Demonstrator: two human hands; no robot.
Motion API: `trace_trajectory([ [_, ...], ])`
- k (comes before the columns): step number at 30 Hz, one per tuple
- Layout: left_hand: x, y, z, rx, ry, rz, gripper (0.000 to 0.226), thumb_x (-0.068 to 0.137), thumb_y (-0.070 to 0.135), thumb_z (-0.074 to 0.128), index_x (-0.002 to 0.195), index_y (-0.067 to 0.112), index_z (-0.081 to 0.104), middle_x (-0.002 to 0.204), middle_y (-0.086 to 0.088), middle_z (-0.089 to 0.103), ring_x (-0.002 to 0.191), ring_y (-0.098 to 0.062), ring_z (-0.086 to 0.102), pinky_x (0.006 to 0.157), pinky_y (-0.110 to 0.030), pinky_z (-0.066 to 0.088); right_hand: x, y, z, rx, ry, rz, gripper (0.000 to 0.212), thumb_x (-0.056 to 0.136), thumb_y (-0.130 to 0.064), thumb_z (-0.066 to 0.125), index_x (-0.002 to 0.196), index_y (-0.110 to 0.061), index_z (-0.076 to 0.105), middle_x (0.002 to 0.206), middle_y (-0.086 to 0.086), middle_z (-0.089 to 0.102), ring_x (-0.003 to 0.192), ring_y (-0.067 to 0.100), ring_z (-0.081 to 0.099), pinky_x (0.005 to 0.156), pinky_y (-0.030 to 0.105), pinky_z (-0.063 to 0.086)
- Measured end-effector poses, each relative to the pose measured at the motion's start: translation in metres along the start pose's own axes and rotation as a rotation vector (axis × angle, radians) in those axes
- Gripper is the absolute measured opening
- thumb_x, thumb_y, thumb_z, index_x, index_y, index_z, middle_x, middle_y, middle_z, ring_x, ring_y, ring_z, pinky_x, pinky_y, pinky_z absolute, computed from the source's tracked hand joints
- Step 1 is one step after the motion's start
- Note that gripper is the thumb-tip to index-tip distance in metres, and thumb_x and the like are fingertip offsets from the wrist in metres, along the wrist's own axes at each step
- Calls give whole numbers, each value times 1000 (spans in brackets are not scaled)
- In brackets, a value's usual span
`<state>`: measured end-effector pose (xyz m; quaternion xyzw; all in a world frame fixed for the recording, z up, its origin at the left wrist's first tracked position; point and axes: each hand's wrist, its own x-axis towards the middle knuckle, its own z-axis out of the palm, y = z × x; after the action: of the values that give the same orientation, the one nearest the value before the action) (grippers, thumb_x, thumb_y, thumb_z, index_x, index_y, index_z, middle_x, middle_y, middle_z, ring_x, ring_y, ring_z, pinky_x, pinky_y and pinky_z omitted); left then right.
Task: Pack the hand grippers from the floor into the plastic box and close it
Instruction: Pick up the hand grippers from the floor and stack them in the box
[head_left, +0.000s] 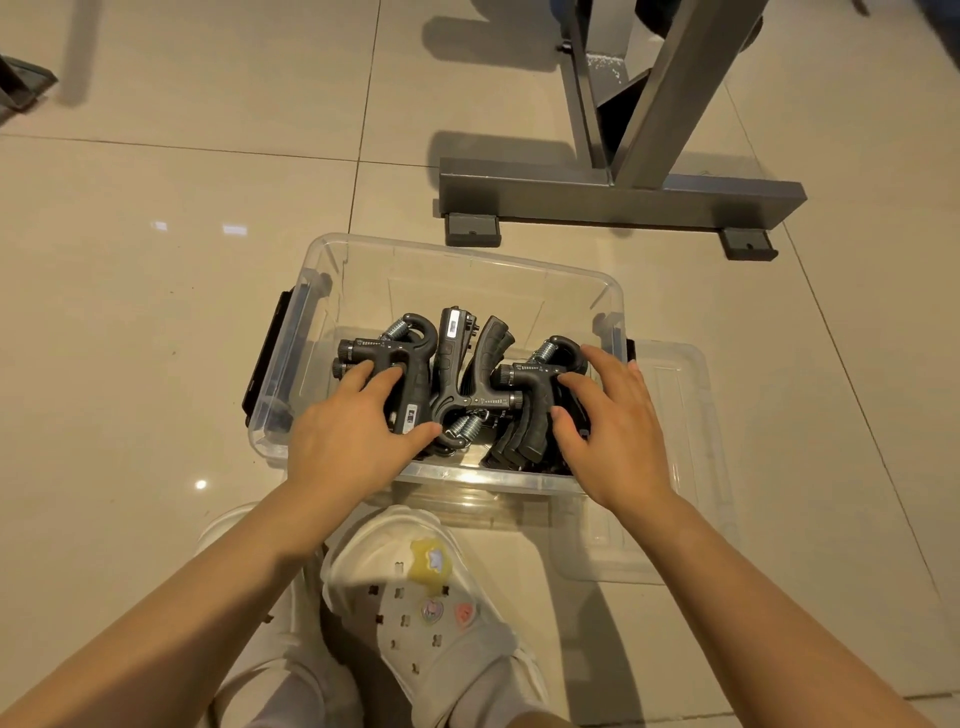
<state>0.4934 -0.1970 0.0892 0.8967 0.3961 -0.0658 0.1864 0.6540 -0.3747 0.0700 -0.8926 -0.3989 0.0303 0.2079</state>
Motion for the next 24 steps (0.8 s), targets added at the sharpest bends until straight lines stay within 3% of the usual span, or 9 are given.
trace_trajectory([
  [4, -5, 3, -2, 20, 26, 3, 77, 81, 68, 49, 145, 31, 29, 146, -1, 42, 124, -24, 49, 86, -34, 46, -1, 2, 0, 12, 9, -5, 37, 86, -30, 51, 115, -11, 64, 140, 8, 47, 132, 24, 38, 117, 43, 17],
  [7, -5, 5, -4, 56, 24, -17, 80, 82, 65, 52, 146, 25, 28, 123, -4, 61, 108, -25, 59, 71, -30, 45, -1, 3, 1, 5, 11, -12, 38, 86, -31, 51, 116, -11, 64, 140, 7, 47, 132, 22, 37, 117, 42, 16],
  [11, -7, 6, -7, 127, 17, -35, 79, 84, 67, 45, 147, 21, 27, 98, -6, 67, 94, -26, 62, 61, -28, 39, 0, 3, 1, 4, 18, -16, 38, 86, -30, 51, 117, -12, 64, 140, 7, 47, 132, 21, 36, 118, 41, 16],
  [13, -13, 3, -1, 162, 52, -3, 76, 88, 68, 32, 146, 19, 30, 103, -8, 67, 99, -28, 61, 73, -33, 43, 0, 3, 1, 7, 26, -19, 37, 87, -30, 51, 116, -11, 64, 140, 7, 47, 132, 21, 36, 118, 42, 16],
  [16, -18, -7, 11, 164, 128, 129, 75, 89, 67, 16, 140, 19, 43, 135, -15, 53, 122, -35, 50, 101, -47, 37, 0, 3, 2, 13, 29, -18, 36, 87, -29, 51, 115, -11, 64, 140, 7, 47, 132, 20, 36, 118, 42, 17],
  [20, -21, -14, 12, 184, 120, 366, 64, 96, 57, 11, 136, 23, 48, 146, -6, 42, 135, -27, 38, 110, -47, 25, 0, 3, 2, 20, 30, -8, 37, 86, -28, 51, 116, -11, 64, 140, 8, 47, 132, 22, 37, 117, 43, 18],
  [24, -23, -16, 12, 274, 36, 557, 64, 95, 61, 14, 144, 26, 35, 151, -4, 33, 138, -25, 33, 110, -49, 21, -1, 0, 2, 63, 60, 5, 38, 87, -28, 51, 120, -11, 61, 143, 9, 44, 133, 24, 37, 114, 47, 26],
])
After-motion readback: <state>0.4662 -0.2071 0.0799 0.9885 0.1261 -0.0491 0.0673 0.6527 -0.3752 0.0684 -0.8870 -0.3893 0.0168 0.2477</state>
